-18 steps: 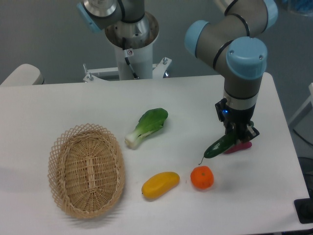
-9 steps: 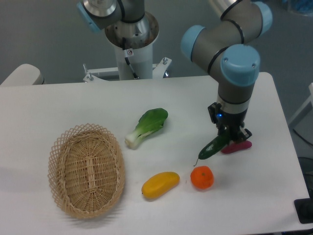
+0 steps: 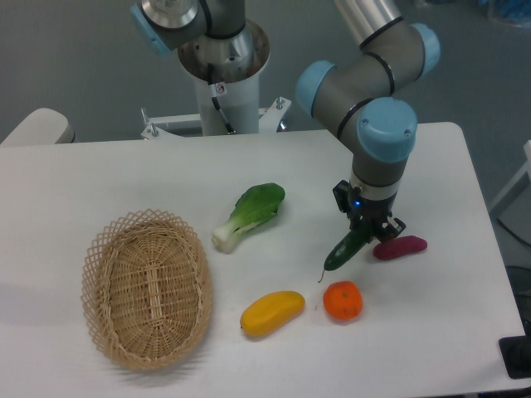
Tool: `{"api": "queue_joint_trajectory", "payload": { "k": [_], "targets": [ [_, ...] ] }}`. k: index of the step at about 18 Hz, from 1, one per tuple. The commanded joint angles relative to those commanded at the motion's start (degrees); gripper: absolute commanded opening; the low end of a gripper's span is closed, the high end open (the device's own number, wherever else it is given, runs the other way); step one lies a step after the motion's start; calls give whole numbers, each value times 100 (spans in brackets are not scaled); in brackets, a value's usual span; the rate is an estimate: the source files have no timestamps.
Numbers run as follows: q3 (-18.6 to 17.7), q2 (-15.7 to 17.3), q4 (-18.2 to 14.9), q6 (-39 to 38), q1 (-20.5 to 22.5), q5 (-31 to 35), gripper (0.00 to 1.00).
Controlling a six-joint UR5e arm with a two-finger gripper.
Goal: Place the cucumber on the table
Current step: 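Move the held cucumber toward the bok choy and lower it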
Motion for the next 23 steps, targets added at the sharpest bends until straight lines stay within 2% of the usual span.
{"api": "queue_joint_trajectory", "payload": {
  "k": [3, 9, 12, 18, 23],
  "targets": [
    [-176, 106, -9, 906, 282, -53, 29],
    [-352, 88, 0, 1619, 300, -44, 29],
    [-440, 62, -9, 1586, 283, -53, 29],
    [-721, 62, -9, 971, 256, -106, 31],
    [-783, 36, 0, 856, 256, -106, 31]
  ]
}}
